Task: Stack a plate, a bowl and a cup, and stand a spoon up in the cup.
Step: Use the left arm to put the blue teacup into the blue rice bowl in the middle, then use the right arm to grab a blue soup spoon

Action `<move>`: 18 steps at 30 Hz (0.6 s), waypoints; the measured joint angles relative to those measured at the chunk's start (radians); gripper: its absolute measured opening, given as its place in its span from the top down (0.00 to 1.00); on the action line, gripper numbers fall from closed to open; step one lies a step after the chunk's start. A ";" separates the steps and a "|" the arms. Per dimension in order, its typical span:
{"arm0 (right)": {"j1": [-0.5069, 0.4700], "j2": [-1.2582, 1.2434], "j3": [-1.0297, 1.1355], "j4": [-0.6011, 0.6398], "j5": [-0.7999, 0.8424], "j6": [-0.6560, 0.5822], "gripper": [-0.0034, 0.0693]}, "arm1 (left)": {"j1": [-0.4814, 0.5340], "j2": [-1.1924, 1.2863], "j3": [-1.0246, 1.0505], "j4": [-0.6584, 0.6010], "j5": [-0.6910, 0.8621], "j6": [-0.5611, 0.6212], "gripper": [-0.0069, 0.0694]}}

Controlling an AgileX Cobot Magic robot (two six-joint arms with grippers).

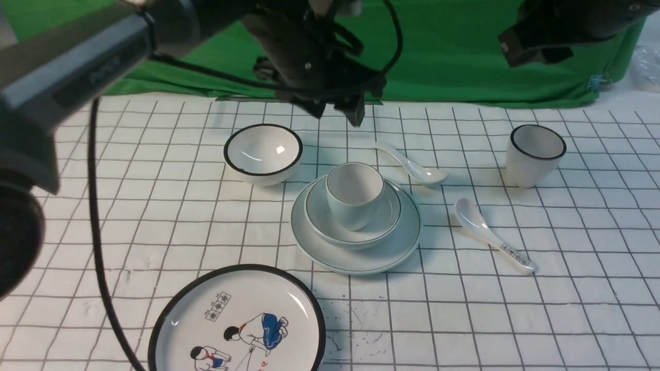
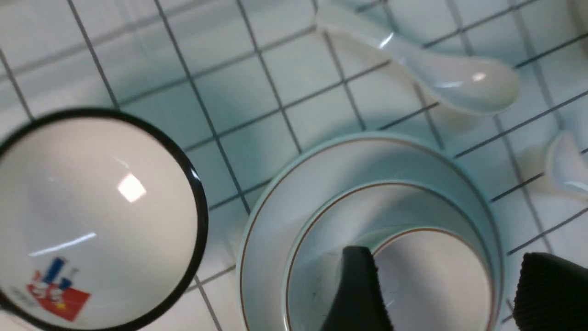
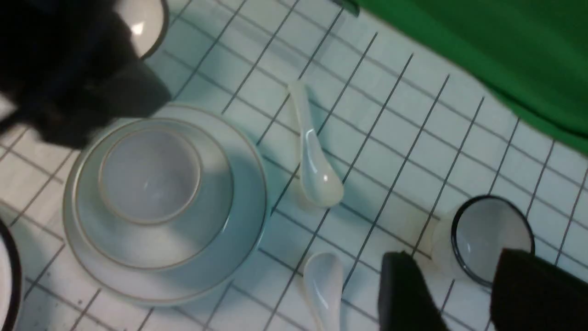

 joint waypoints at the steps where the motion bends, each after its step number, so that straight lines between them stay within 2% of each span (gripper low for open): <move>1: -0.002 0.031 -0.019 -0.003 -0.010 0.000 0.46 | 0.000 -0.023 -0.015 0.011 0.034 0.000 0.37; 2: -0.004 0.060 -0.035 -0.005 -0.015 -0.002 0.45 | 0.000 -0.042 -0.023 0.023 0.061 0.000 0.40; 4: -0.011 0.171 -0.097 -0.007 -0.031 -0.019 0.37 | 0.000 -0.104 -0.011 0.060 0.105 0.000 0.58; 5: -0.012 0.190 -0.108 -0.007 -0.033 -0.022 0.36 | 0.000 -0.109 -0.008 0.063 0.107 0.000 0.60; 7: -0.015 0.301 -0.176 -0.008 -0.038 -0.028 0.30 | 0.000 -0.182 0.048 0.095 0.117 0.000 0.81; 8: -0.017 0.342 -0.210 -0.008 -0.038 -0.030 0.28 | 0.000 -0.205 0.078 0.104 0.117 0.000 0.85; 11: -0.017 0.495 -0.311 -0.007 -0.055 -0.029 0.26 | 0.000 -0.300 0.194 0.104 0.124 -0.002 0.90; 18: -0.017 0.711 -0.434 0.051 -0.080 -0.029 0.26 | 0.000 -0.496 0.452 0.104 0.132 -0.009 0.91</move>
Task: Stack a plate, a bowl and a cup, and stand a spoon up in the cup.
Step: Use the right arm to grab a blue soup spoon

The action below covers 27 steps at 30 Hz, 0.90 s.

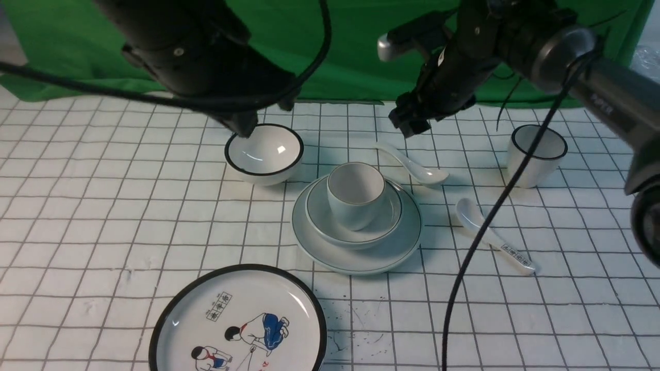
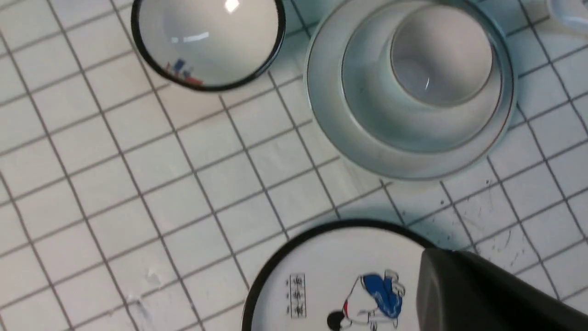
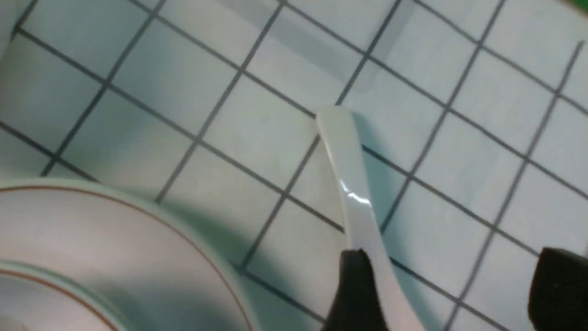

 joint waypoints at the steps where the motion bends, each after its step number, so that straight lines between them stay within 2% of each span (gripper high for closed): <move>1: 0.000 0.018 -0.004 0.008 -0.007 0.000 0.26 | 0.000 -0.027 0.028 0.000 0.002 -0.004 0.91; 15: 0.000 0.128 -0.010 0.041 -0.046 0.000 0.26 | 0.000 -0.203 0.093 0.011 -0.011 -0.045 0.91; 16: 0.000 0.130 -0.013 0.044 -0.047 0.001 0.29 | 0.000 -0.205 0.093 0.011 -0.010 -0.045 0.91; 18: 0.000 0.133 -0.014 0.047 -0.054 0.004 0.41 | 0.000 -0.205 0.093 0.010 -0.006 -0.045 0.91; 21: 0.000 0.134 -0.016 0.046 -0.063 0.004 0.69 | 0.000 -0.205 0.094 0.000 -0.002 -0.046 0.91; 27: -0.016 0.112 -0.051 0.043 -0.041 0.015 0.66 | 0.000 -0.207 0.094 0.000 0.001 -0.048 0.91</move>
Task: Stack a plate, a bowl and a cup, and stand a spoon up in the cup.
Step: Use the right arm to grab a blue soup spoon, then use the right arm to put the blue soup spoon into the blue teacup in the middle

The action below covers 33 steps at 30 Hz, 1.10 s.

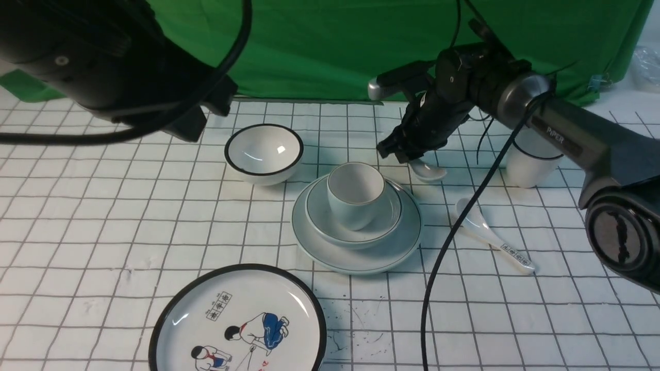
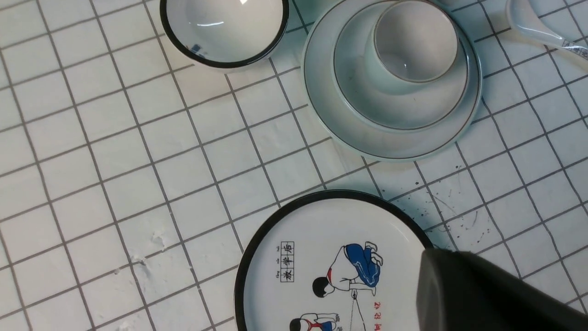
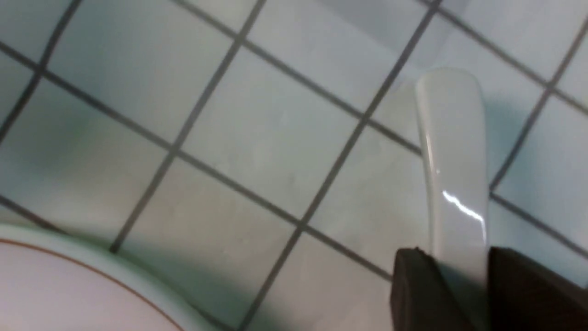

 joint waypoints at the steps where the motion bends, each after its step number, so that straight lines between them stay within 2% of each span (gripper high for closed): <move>1: -0.008 -0.035 -0.017 0.001 0.026 0.019 0.66 | 0.000 0.000 0.001 0.000 0.000 -0.001 0.91; 15: -0.018 -0.345 -0.033 0.005 0.209 0.091 0.66 | 0.000 -0.104 0.021 0.000 -0.012 -0.001 0.91; 18: -0.018 -0.379 -0.017 0.027 0.227 0.093 0.66 | 0.000 -0.169 0.069 0.000 -0.050 -0.008 0.91; 22: -0.015 -0.466 0.092 0.106 0.206 0.086 0.66 | 0.000 -0.329 0.237 0.000 -0.150 -0.032 0.91; 25: 0.009 -0.568 0.263 0.137 0.079 0.085 0.66 | 0.000 -0.460 0.395 0.000 -0.237 -0.058 0.91; 28: 0.061 -0.667 0.450 0.141 -0.122 0.080 0.66 | 0.000 -0.566 0.539 0.034 -0.294 -0.121 0.91; 33: 0.172 -0.767 0.776 0.150 -0.600 0.090 0.66 | 0.000 -0.689 0.723 0.167 -0.368 -0.263 0.91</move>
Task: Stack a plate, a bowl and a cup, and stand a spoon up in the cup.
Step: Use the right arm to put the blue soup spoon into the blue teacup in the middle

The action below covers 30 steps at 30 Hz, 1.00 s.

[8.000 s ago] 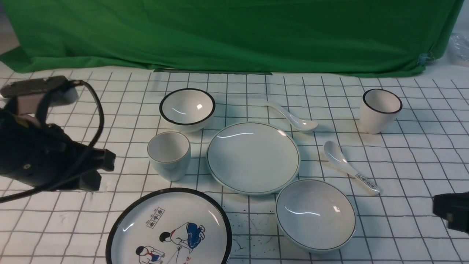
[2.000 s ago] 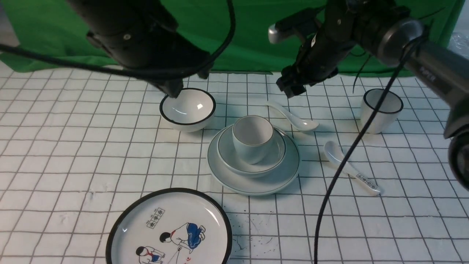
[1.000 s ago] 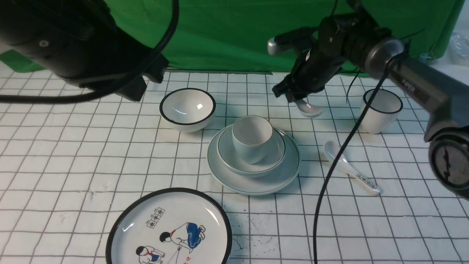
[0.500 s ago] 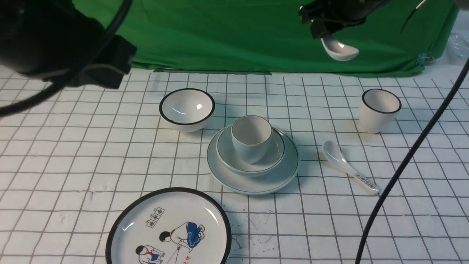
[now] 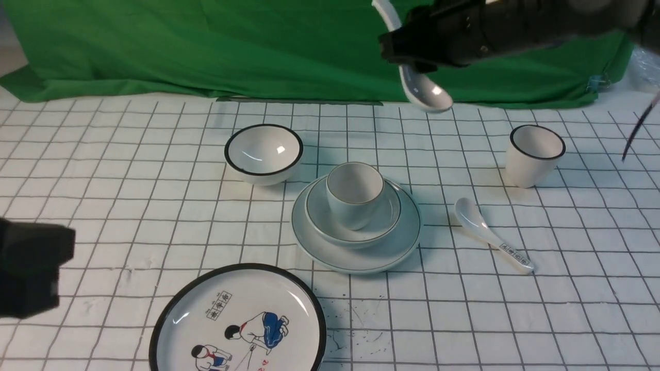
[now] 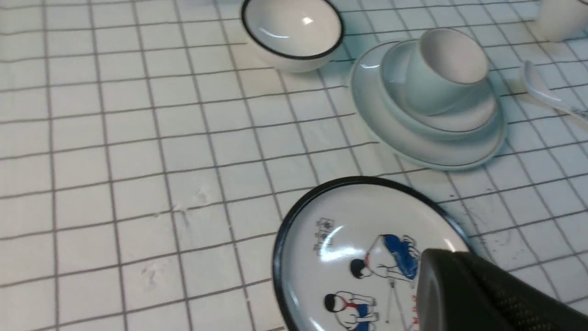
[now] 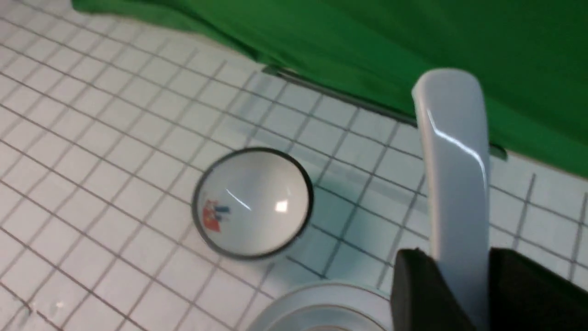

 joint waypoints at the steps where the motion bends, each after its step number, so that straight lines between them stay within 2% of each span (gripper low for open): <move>1: 0.022 -0.005 0.073 0.000 -0.127 0.000 0.66 | 0.000 -0.015 0.026 0.025 -0.014 -0.025 0.91; 2: 0.026 -0.006 0.087 0.000 -0.127 0.000 0.66 | 0.000 -0.015 0.030 0.029 -0.014 -0.025 0.91; 6: 0.104 0.028 0.398 0.001 -0.767 0.050 0.66 | 0.000 -0.042 0.077 0.085 -0.030 -0.061 0.91; 8: 0.121 0.066 0.475 0.001 -1.002 0.076 0.66 | 0.000 -0.043 0.079 0.092 -0.045 -0.067 0.91; 11: 0.128 0.137 0.510 0.001 -1.163 0.126 0.66 | 0.000 -0.043 0.078 0.096 -0.079 -0.071 0.91; 25: 0.128 0.277 0.410 -0.011 -1.213 0.161 0.66 | 0.000 -0.043 0.078 0.102 -0.121 -0.071 0.91; 30: 0.128 0.298 0.403 -0.011 -1.169 0.156 0.66 | 0.000 -0.043 0.078 0.093 -0.120 -0.071 0.91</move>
